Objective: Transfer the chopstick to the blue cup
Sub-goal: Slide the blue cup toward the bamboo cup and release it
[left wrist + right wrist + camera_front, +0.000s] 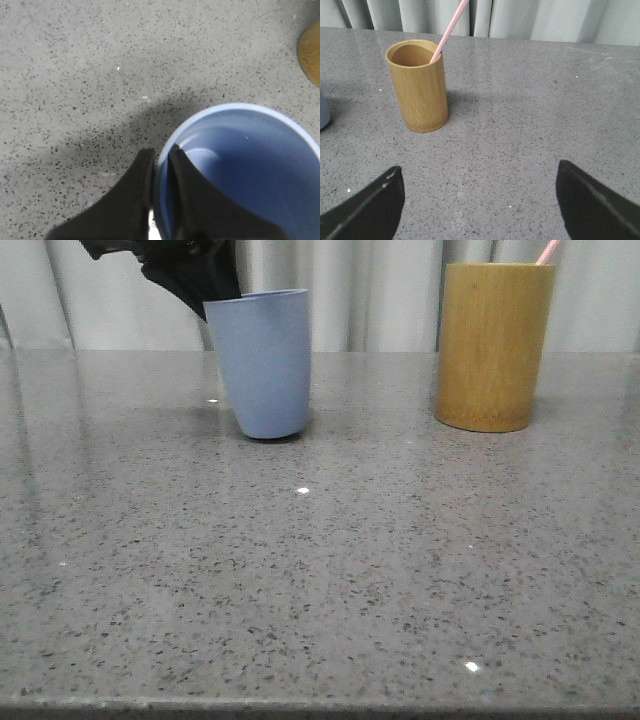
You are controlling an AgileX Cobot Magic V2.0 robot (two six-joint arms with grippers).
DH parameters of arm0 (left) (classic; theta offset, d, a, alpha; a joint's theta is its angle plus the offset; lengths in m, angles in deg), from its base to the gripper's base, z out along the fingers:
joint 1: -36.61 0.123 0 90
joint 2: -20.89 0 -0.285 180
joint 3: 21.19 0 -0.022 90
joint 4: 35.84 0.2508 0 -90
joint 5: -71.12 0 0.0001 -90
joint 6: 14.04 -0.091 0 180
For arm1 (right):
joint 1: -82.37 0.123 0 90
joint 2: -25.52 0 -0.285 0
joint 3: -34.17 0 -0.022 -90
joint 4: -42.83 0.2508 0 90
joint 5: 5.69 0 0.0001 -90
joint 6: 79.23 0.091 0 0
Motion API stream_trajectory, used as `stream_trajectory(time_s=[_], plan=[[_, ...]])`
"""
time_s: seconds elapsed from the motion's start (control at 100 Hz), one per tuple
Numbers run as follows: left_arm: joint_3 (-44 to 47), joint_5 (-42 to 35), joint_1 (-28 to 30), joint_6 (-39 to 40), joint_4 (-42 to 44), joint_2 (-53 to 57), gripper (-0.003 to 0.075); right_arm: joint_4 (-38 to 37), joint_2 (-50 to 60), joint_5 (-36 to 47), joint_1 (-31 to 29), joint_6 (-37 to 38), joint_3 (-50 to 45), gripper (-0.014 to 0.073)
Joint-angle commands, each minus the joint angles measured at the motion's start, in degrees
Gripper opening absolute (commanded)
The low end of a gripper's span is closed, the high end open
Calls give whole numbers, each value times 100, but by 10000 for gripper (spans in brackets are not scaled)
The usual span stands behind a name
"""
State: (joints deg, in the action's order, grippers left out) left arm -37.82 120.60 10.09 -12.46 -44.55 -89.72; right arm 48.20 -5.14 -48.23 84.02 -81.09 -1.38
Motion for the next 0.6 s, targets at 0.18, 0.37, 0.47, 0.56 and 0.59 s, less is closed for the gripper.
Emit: stream_trajectory(time_s=[0.18, 0.37, 0.47, 0.56, 0.59], plan=[[-210, -238, -55, 7, -114, 262, 260, 21, -97, 440, -18, -18, 194, 614], [-210, -224, -55, 7, -114, 262, 472, 21, -97, 440, -18, -18, 194, 614], [-274, -102, -55, 55, -125, 272, 489, 21, -97, 440, -18, -18, 194, 614], [-422, 53, -55, 254, -125, 306, 489, 21, -97, 440, -18, -18, 194, 614], [-475, 64, -55, 251, -125, 335, 489, 21, -97, 440, -18, -18, 194, 614]])
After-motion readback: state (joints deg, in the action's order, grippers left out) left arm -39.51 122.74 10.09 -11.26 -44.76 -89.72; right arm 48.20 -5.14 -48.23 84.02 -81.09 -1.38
